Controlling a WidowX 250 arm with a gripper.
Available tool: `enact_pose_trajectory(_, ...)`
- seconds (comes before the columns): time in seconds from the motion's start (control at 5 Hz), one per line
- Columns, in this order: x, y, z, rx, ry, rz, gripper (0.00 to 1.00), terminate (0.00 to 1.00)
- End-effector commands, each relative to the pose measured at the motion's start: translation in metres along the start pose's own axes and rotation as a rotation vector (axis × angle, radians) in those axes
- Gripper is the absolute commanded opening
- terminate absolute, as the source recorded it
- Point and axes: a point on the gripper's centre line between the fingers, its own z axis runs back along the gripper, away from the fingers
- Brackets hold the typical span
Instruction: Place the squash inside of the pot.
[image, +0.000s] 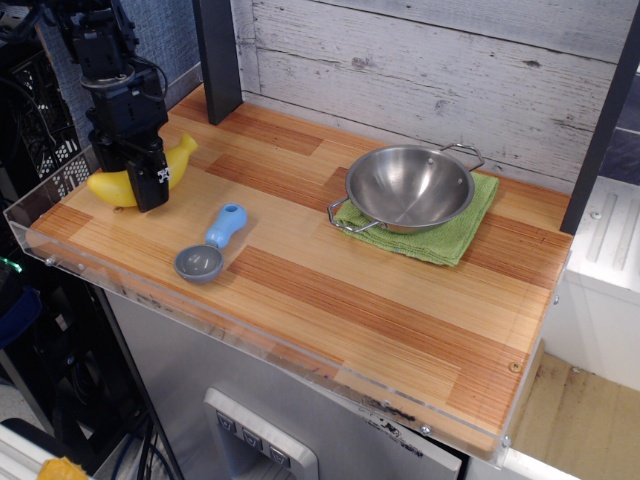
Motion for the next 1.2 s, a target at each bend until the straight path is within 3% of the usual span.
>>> enact_pose_trajectory(0.0,0.008,-0.019,0.057,0.124,-0.062,0.111,0.00,0.00)
enact_pose_trajectory(0.2,0.022,-0.046,0.106,0.156,-0.180,0.336,0.00,0.00)
enact_pose_trajectory(0.4,0.040,-0.089,0.155,0.142,-0.254,0.404,0.00,0.00)
enact_pose_trajectory(0.6,0.077,-0.130,0.146,0.169,-0.209,0.432,0.00,0.00)
enact_pose_trajectory(0.8,0.114,-0.171,0.122,0.159,-0.201,0.370,0.00,0.00)
enact_pose_trajectory(1.0,0.135,-0.193,0.101,0.166,-0.170,0.322,0.00,0.00)
